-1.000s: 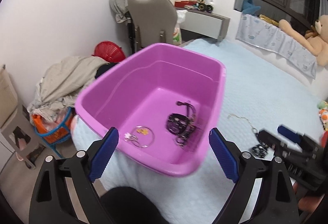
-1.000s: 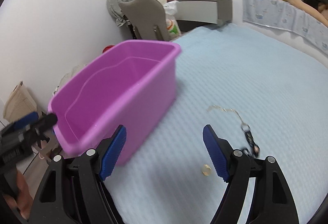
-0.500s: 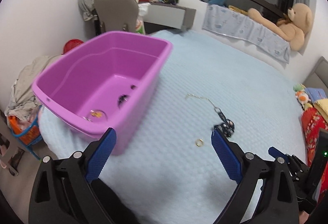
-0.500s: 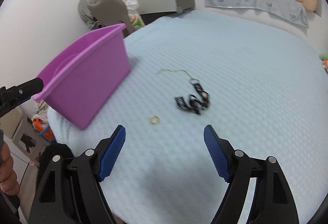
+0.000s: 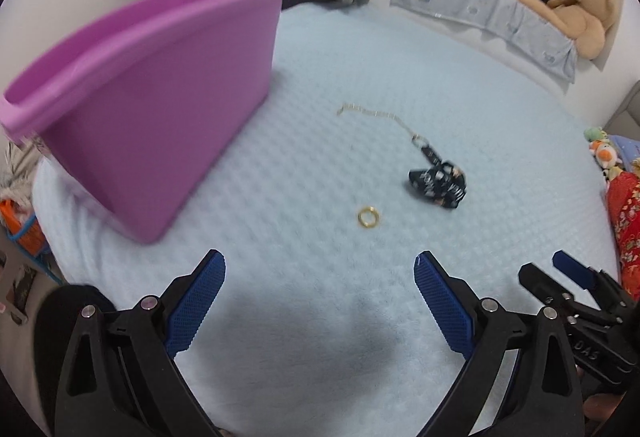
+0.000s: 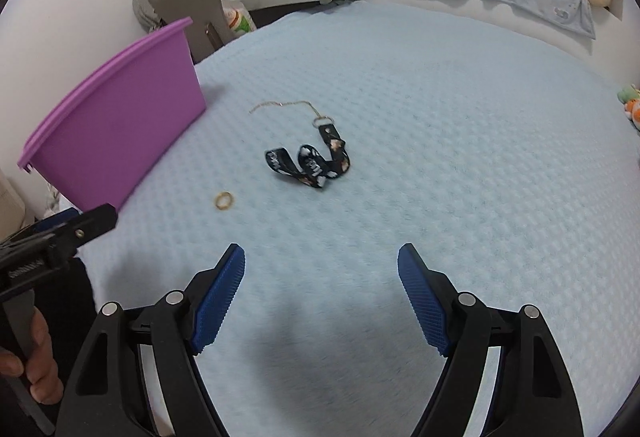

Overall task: Organize jewelry
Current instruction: 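Move both open tools from the tub back over the ring and lanyard, then close right tool on the black lanyard while left tool grasps the gold ring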

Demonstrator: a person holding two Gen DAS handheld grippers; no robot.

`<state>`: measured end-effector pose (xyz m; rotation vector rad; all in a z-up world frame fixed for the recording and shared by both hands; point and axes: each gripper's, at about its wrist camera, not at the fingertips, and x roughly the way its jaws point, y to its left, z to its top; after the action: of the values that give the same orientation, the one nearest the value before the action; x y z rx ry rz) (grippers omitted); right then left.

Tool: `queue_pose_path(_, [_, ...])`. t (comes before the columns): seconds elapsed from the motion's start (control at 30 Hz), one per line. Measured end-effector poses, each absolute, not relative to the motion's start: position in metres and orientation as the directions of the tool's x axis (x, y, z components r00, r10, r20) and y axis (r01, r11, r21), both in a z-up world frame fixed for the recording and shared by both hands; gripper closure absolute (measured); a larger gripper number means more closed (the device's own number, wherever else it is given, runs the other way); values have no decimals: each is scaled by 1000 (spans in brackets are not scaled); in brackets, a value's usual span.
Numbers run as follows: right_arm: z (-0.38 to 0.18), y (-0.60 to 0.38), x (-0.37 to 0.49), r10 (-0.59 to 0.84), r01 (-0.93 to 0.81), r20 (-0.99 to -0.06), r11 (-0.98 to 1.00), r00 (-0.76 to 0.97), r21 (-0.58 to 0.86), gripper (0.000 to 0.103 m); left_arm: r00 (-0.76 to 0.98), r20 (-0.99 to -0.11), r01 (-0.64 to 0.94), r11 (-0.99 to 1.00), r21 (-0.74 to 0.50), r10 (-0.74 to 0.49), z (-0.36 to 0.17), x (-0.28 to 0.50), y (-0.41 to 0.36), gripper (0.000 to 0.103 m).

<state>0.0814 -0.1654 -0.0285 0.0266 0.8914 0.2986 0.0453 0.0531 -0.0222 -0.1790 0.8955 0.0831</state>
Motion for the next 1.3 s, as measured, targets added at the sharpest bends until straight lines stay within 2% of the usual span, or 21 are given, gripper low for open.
queue_pose_path(0.57, [-77,-157,168,334,-351,-771,924,541,153,28,607,-793,-188,977,-98,37,-86,100,23,9])
queue_pose_path(1.0, [-97,-144,215,385,-452,-779,880,495,148,28,600,-798,-200,977,-73,64,-107,126,13,9])
queue_pose_path(1.3, [-109,-135,235,377,-449,-784,882,492,143,28,593,-800,-204,978,-42,89,-112,136,10,8])
